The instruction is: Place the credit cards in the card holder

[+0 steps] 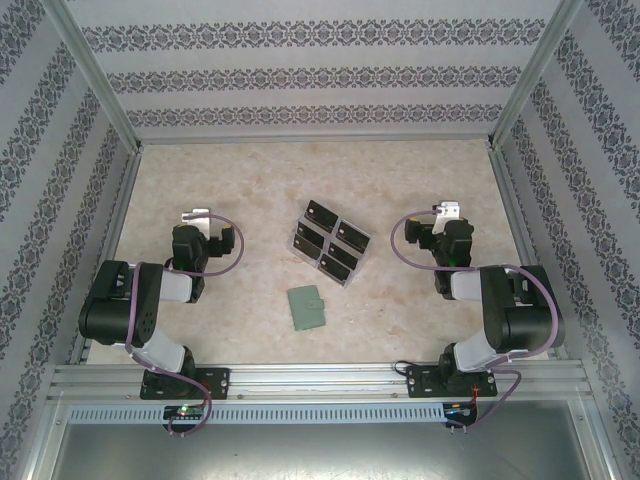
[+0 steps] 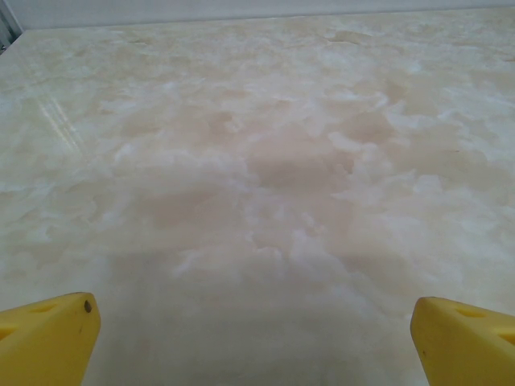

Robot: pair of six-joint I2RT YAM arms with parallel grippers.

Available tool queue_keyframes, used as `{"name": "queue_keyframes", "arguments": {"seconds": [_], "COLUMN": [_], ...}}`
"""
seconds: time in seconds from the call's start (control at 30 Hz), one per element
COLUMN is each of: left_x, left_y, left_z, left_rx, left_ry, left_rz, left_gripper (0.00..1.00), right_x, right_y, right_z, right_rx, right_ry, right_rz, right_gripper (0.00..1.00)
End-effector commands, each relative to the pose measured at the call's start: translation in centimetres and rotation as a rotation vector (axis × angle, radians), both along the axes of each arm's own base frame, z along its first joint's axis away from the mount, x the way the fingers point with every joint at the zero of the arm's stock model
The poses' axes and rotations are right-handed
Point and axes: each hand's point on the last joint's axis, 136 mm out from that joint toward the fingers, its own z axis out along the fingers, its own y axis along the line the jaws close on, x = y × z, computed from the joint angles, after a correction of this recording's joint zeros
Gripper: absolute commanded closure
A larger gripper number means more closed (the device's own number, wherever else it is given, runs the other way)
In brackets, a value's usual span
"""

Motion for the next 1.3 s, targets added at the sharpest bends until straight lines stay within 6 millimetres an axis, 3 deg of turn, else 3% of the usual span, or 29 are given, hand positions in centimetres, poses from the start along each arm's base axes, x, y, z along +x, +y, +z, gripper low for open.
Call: {"name": "queue_keyframes", "arguments": {"seconds": [0.0, 0.6, 1.07, 1.17, 1.27], "left_x": [0.7, 0.0, 0.6, 0.1, -0.5], "left_y": [0.6, 1.2, 0.9, 1.6, 2.1], "left_z": [1.4, 1.8, 1.6, 3.0, 5.4], "left_rx": [-0.014, -0.020, -0.016, -0.013, -0.011], "left_ry": [-0.059, -0.094, -0.077, -0.089, -0.086], "left_rz": [0.019, 0.052, 0.032, 0.074, 0.109], "left_gripper": [0.00, 0.00, 0.00, 0.00, 0.00], "right_x": [0.4, 0.3, 0.4, -0.4, -1.5], "right_y": [0.2, 0.3, 0.2, -0.1, -0.9], "right_z": [1.3, 1.6, 1.3, 3.6, 5.6], "right_rx": [0.026, 0.020, 0.020, 0.005, 0.031], "right_ry": [-0.042, -0.040, -0.047, -0.101, -0.022], "right_rz": [0.018, 0.025, 0.012, -0.013, -0.091], "right_gripper": [0.02, 0.02, 0.02, 0.02, 0.02]}}
